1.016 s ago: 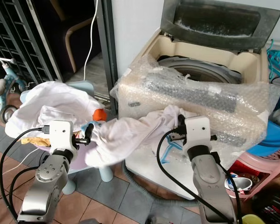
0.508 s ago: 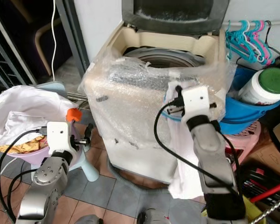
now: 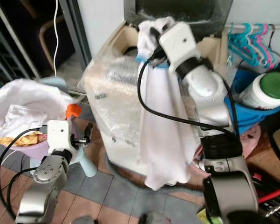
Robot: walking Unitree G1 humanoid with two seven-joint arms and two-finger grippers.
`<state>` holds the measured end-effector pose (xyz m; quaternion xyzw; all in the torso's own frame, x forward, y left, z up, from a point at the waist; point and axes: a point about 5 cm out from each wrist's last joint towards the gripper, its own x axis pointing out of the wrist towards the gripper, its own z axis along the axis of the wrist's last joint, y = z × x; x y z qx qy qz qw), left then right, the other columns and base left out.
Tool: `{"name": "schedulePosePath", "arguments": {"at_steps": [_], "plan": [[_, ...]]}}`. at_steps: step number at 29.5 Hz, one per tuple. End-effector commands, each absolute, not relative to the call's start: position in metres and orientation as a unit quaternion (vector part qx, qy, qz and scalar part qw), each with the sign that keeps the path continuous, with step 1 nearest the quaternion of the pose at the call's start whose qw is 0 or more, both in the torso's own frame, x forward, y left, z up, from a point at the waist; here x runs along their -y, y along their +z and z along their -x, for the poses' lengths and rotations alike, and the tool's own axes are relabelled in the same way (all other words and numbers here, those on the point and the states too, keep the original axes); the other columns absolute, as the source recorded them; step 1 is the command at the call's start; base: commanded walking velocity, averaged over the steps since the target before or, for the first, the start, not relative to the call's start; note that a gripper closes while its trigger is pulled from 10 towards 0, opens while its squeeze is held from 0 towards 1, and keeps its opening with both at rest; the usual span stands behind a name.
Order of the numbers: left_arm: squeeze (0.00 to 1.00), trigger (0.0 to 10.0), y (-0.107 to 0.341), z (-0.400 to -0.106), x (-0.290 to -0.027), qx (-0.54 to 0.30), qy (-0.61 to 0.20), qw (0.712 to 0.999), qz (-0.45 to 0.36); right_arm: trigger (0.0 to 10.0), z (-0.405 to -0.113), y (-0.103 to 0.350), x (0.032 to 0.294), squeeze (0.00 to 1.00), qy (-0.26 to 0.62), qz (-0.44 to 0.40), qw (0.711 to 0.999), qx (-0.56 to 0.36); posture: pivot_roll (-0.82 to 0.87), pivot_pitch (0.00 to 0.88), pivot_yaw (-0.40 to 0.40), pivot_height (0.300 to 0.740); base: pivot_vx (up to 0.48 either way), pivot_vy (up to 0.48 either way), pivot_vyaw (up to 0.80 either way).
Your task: Clothes washing
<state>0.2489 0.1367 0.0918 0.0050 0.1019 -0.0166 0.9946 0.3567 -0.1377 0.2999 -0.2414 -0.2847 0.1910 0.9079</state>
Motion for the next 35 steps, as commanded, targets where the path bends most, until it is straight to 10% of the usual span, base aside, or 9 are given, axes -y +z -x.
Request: {"name": "schedulePosePath", "arguments": {"at_steps": [1, 35], "plan": [[0.00, 10.0, 0.093, -0.250, -0.142, -0.100, -0.004, 0.995, -0.014, 10.0, -0.361, 0.320, 0.139, 0.00, 0.182, 0.231, 0.903, 0.312, 0.00, 0.000, -0.002, 0.740, 0.352, 0.326, 0.00], [0.00, 10.0, 0.092, -0.255, -0.139, -0.092, -0.010, 0.996, -0.013, 10.0, -0.400, 0.409, 0.205, 0.00, 0.006, 0.203, 0.935, 0.292, 0.00, 0.000, -0.017, 0.740, 0.272, 0.108, 0.00]]}}
